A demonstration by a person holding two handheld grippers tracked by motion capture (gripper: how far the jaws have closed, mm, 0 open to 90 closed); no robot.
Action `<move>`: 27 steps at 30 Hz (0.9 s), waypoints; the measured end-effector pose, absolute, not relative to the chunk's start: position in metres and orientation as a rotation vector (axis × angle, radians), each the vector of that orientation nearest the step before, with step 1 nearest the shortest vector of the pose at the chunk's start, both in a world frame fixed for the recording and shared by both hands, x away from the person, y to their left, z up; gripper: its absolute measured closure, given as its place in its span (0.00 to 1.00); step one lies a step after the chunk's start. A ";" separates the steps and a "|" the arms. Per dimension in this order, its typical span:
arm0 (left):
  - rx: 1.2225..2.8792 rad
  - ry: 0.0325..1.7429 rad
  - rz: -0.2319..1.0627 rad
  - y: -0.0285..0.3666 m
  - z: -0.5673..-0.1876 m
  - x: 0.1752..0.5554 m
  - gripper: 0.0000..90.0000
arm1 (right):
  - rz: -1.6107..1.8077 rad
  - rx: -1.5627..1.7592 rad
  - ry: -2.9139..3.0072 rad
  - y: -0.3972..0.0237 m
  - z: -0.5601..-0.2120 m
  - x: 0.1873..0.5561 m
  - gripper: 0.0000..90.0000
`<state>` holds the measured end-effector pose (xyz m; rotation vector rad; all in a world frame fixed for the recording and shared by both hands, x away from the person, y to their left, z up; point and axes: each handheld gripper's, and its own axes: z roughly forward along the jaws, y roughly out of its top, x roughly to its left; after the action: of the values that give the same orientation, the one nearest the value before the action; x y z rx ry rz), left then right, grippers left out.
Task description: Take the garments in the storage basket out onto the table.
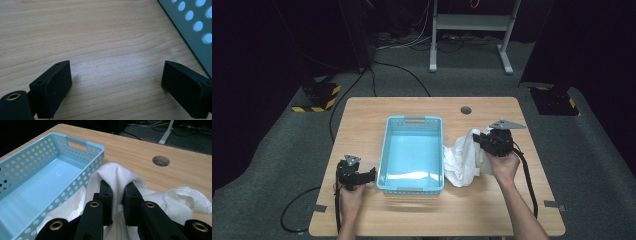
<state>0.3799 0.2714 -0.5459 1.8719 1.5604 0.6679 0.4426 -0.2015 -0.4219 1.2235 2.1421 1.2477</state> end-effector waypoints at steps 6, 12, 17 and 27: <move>1.872 1.560 0.668 0.271 -0.546 0.380 0.11 | 1.277 1.248 2.138 -0.201 -0.424 0.443 0.88; 1.872 1.560 0.668 0.271 -0.546 0.380 0.11 | 1.286 1.284 2.129 -0.203 -0.432 0.444 0.88; 1.872 1.560 0.668 0.271 -0.546 0.380 0.11 | 1.255 1.252 2.147 -0.195 -0.434 0.443 0.87; 1.873 1.560 0.668 0.271 -0.546 0.380 0.11 | 1.239 1.239 2.172 -0.184 -0.442 0.445 0.87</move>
<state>0.3799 0.2715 -0.5459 1.8727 1.5599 0.6684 0.4451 -0.1842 -0.4420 1.2389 2.1719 1.2392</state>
